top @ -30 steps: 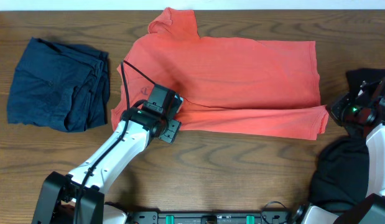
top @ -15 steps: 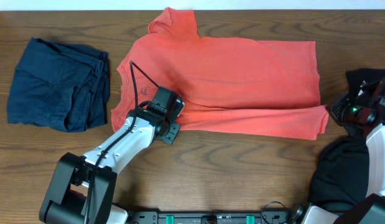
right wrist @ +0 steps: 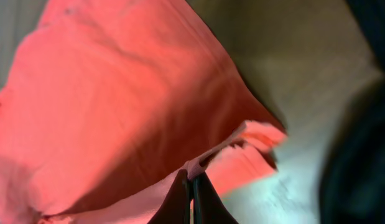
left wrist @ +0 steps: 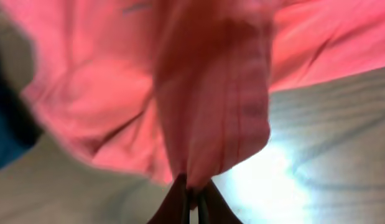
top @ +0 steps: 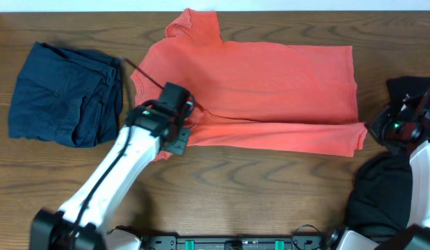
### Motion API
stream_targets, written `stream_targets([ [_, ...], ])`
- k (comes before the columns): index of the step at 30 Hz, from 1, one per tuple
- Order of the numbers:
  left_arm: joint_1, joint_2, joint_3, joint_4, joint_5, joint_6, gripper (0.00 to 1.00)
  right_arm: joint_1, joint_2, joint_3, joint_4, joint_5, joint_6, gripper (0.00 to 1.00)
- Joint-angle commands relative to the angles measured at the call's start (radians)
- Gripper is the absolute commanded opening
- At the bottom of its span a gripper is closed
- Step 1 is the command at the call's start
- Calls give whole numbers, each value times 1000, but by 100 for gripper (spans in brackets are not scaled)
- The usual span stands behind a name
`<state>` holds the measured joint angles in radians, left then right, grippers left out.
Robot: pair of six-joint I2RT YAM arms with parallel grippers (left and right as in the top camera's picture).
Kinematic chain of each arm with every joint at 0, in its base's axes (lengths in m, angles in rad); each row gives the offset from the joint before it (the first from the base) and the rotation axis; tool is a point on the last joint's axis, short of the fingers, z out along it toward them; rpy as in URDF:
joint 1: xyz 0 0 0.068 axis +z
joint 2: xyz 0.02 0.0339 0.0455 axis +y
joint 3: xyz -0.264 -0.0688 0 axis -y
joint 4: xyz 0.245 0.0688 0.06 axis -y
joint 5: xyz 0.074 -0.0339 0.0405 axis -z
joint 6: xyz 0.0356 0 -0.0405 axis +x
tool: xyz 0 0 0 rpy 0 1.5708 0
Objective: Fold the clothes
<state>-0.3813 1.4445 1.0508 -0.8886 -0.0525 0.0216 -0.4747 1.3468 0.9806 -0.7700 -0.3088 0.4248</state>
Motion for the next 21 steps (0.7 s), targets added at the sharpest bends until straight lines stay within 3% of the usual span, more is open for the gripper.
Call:
stream_targets([
  [1,39,-61,15,-61,-39,-43,6,-16,-81,37,-58,108,-19,1],
  [11,204,-227,15,-120,-66,-105,6,-16,-183,47,-132,198,-29,1],
  [21,263,-245,15,174,-68,-57,6,-15,-116,47,-25,146,-29,1],
])
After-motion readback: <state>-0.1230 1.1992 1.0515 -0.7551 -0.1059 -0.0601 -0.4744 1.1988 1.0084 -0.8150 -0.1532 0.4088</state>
